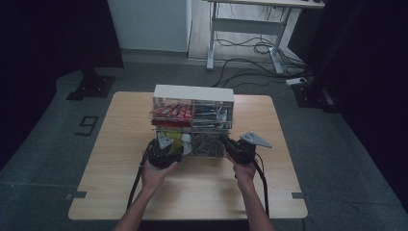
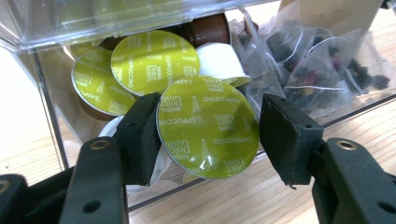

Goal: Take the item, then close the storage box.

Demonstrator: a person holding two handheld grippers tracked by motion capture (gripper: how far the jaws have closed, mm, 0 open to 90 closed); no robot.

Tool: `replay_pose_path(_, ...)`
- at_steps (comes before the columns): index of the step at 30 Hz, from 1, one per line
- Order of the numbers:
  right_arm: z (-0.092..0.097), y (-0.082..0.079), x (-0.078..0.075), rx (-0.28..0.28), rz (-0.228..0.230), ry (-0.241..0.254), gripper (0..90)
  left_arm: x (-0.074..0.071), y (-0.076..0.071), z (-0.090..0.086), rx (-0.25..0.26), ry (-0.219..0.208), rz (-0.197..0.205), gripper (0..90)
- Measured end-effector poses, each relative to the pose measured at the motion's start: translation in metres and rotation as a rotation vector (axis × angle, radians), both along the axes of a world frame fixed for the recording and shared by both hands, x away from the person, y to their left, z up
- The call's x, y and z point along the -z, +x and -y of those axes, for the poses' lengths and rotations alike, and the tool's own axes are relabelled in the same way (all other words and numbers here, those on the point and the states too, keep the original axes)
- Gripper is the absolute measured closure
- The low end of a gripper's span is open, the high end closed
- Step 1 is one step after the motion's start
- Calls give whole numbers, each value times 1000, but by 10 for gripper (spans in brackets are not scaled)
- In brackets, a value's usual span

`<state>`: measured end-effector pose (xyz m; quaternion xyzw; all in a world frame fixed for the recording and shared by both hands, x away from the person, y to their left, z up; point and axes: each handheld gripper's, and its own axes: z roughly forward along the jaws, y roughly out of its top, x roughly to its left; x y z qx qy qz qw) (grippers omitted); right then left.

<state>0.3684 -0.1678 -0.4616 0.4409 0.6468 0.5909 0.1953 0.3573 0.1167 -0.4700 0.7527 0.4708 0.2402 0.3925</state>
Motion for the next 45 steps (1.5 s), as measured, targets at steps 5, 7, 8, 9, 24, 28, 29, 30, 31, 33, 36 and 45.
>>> replay_pose_path(5,0,0,0,1,1,-1,895,-6,-5,-2,8,-21,12,405)
replay_pose_path(7,0,0,0,1,1,-1,895,-7,-5,-2,7,-25,15,405)
replay_pose_path(8,0,0,0,1,1,-1,895,-8,-6,-3,9,-28,16,405)
replay_pose_path(9,0,0,0,1,0,-1,895,-8,-7,-3,10,-31,18,405)
replay_pose_path(24,1,0,1,3,-3,0,895,-15,-12,-11,7,-56,24,406)
replay_pose_path(28,1,1,1,4,-2,0,895,-16,-15,-15,3,-66,26,405)
replay_pose_path(29,1,1,1,4,-3,0,895,-17,-15,-16,2,-68,27,405)
replay_pose_path(30,1,1,1,4,-3,0,895,-17,-16,-17,0,-69,27,405)
replay_pose_path(31,1,1,1,5,-3,0,895,-17,-16,-18,-1,-71,28,405)
replay_pose_path(33,1,1,1,4,-2,0,895,-18,-18,-20,-4,-74,31,406)
replay_pose_path(36,1,1,1,5,-3,-1,895,-18,-19,-24,-8,-78,32,406)
replay_pose_path(45,1,1,2,7,-4,-2,895,-17,-26,-32,-16,-90,35,405)
